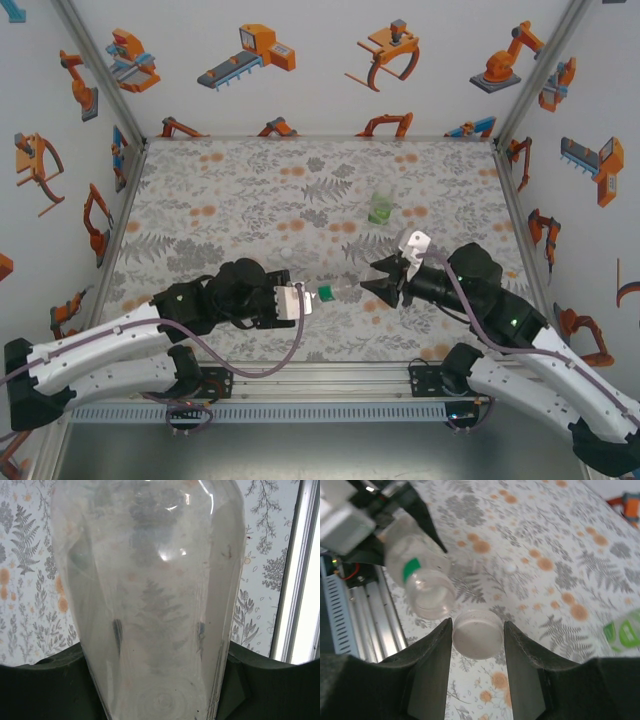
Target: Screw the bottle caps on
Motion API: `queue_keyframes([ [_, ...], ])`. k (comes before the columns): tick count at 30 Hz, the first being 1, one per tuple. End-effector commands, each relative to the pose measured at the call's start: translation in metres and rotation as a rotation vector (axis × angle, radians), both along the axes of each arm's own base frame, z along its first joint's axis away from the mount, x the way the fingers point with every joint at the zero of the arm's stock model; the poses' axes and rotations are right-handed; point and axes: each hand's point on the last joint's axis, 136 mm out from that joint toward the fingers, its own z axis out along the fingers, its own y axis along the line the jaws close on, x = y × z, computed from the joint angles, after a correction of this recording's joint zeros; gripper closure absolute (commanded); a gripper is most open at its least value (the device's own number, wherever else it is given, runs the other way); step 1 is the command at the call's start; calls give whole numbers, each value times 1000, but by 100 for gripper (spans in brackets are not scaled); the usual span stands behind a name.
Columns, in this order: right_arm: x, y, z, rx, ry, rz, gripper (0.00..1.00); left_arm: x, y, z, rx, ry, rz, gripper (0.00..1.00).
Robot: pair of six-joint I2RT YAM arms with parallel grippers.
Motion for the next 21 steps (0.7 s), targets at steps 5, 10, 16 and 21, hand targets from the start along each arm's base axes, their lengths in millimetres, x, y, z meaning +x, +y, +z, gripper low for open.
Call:
queue_keyframes([
  [5,-44,16,17,15,-108,304,100,-4,-8,10,11,-55,-56,100],
  [10,-50,19,12,22,-101,345,100,-10,-13,15,-10,-56,-87,100],
  [16,-43,18,7,7,-100,306,100,-15,-18,19,-30,-51,-117,100],
  [21,-46,19,2,3,-88,325,100,-21,-24,27,-70,-46,-149,100],
])
